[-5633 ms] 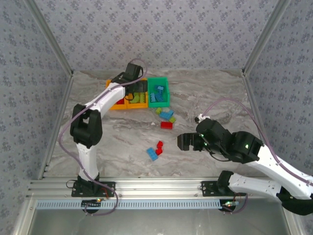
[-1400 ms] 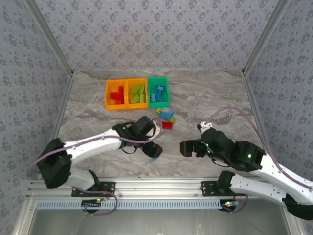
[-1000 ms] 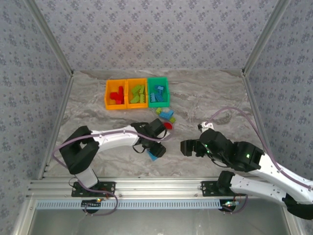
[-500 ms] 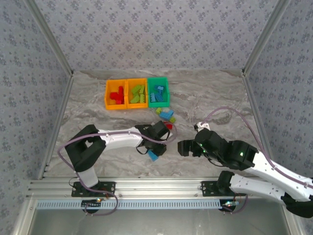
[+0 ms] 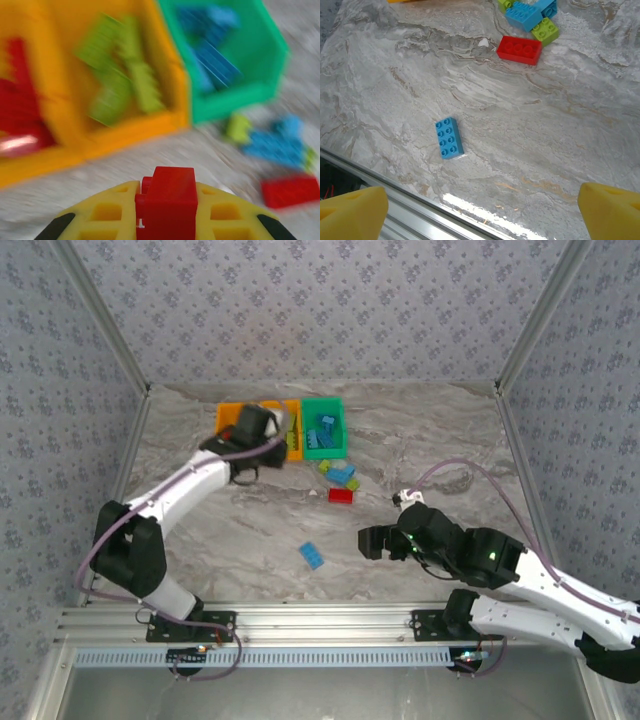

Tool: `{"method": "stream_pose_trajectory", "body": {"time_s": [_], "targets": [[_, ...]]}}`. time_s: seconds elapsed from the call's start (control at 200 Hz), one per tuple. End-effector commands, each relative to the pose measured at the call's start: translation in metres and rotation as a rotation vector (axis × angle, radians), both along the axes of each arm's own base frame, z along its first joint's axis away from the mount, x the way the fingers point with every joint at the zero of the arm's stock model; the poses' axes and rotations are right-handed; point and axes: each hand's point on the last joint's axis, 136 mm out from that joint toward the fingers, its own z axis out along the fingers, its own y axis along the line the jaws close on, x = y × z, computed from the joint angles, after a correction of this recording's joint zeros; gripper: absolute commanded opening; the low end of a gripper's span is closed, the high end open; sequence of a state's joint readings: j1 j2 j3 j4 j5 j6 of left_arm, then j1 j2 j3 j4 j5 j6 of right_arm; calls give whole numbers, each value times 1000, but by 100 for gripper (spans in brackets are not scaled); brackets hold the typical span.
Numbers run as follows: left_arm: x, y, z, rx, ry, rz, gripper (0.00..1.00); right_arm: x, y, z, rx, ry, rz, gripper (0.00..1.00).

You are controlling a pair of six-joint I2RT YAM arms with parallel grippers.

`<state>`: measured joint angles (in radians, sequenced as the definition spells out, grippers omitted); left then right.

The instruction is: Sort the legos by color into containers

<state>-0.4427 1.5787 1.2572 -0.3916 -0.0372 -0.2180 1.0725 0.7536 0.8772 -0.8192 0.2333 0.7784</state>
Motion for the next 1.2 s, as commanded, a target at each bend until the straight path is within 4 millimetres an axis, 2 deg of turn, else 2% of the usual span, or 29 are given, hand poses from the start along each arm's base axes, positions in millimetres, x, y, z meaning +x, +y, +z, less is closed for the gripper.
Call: {"method": "stream_pose_trajectory", "body": {"time_s": [0.0, 0.005, 0.095, 0.175, 0.265, 0.335, 0.465, 0.58, 0.7, 0.765, 0.864, 0.984, 1.089, 1.124, 1.194], "targets": [[46, 43, 8, 28, -30, 103, 10, -2, 10, 1, 48, -5, 25, 100], [50, 44, 13, 24, -38, 107, 10, -2, 11, 1, 48, -5, 26, 100], [84, 66, 2, 33, 14, 161, 12, -1, 11, 2, 49, -14, 27, 100], [106, 75, -12, 23, 64, 183, 14, 1, 8, 2, 34, -26, 19, 100], [125, 78, -24, 4, 98, 201, 25, 3, 2, 4, 26, -30, -18, 100], [136, 81, -26, 6, 101, 212, 31, 2, 3, 3, 35, -22, -18, 100], [141, 83, -6, 3, 61, 211, 39, 1, 1, -4, 39, -17, -39, 100], [125, 81, 26, -25, 21, 193, 40, 5, 5, -11, 38, -23, -48, 100], [83, 67, 66, -76, -43, 126, 40, 15, 14, -20, -7, -24, -72, 100], [48, 53, 86, -85, -87, 63, 40, 24, 17, -24, -54, -30, -98, 100], [-12, 26, 97, -69, -130, -66, 40, 43, 22, -33, -120, -19, -167, 100], [-96, -11, 92, -54, -147, -341, 40, 70, 35, -53, -179, 42, -211, 100], [-180, -43, 70, -60, -132, -692, 46, 102, 52, -75, -195, 97, -229, 100], [-201, -47, 58, -65, -119, -756, 49, 114, 56, -85, -208, 116, -250, 100], [-228, -51, 38, -105, -99, -814, 55, 137, 59, -105, -260, 155, -312, 100]]}}
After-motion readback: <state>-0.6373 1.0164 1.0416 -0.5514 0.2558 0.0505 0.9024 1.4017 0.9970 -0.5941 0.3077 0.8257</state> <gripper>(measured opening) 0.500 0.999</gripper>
